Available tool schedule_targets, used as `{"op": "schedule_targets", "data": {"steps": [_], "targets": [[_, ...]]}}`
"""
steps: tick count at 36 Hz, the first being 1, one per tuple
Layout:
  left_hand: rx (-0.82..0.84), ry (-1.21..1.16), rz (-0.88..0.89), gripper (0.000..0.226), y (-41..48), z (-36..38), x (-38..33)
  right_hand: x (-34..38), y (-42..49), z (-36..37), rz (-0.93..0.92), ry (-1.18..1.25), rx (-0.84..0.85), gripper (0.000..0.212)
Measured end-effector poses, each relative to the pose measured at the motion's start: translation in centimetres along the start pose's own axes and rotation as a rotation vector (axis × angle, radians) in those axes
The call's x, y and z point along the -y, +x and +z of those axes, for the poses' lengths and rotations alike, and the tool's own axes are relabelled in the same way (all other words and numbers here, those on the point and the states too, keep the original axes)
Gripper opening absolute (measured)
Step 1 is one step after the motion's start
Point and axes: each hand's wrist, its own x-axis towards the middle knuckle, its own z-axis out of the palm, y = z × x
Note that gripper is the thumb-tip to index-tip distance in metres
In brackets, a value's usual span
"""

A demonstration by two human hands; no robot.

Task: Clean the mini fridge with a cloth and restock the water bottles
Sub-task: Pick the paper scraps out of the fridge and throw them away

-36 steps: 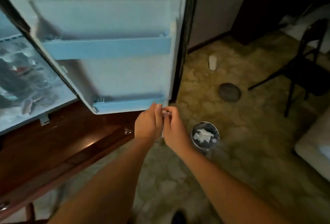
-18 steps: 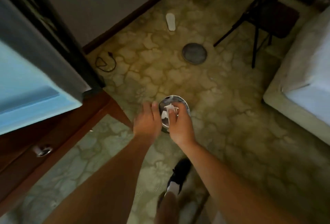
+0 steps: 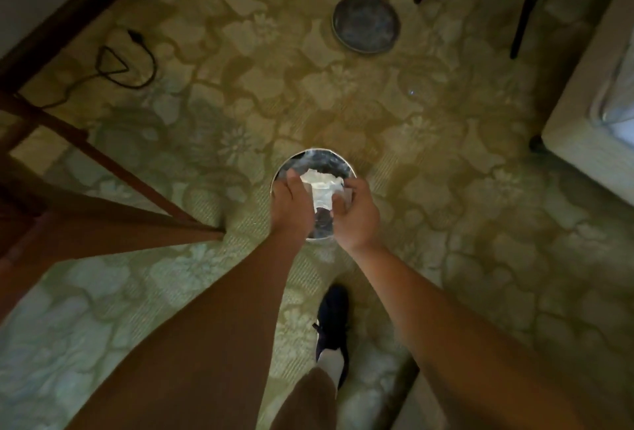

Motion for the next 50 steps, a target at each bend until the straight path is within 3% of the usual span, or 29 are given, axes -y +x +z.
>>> {"op": "schedule_targets", "data": {"steps": [3, 8, 18, 26, 37, 46, 50], "targets": [[0.084, -0.055, -0.015, 0.055, 1.0, 0.8, 1.0, -0.4, 1.3, 0.6, 0.052, 0.038, 0.02, 0.038], [0.118, 0.068, 0.147, 0.052, -0.5, -0.3, 1.8, 0.2, 0.4, 0.5, 0.048, -0.01, 0.058, 0.048], [0.062, 0.291, 0.529, 0.048, -9.9, -10.0, -0.5, 7.2, -10.9, -0.7, -0.063, -0.044, -0.07, 0.04], [0.085, 0.408, 0.732, 0.044, -20.9, -23.0, -1.9, 15.6, -24.8, -0.6, -0.173, -0.06, -0.139, 0.035], [-0.083, 0.312, 0.868, 0.051, -29.6, -43.7, -1.3, 27.4, -39.9, 5.7, -0.281, -0.122, -0.173, 0.026], [-0.293, 0.337, 0.886, 0.047, -33.0, -62.3, -0.6, 39.5, -52.1, 14.6, -0.466, -0.111, -0.095, 0.018], [-0.402, 0.343, 0.88, 0.046, -33.6, -68.9, -0.4, 44.2, -55.1, 18.2, -0.588, -0.135, 0.036, 0.022]]}}
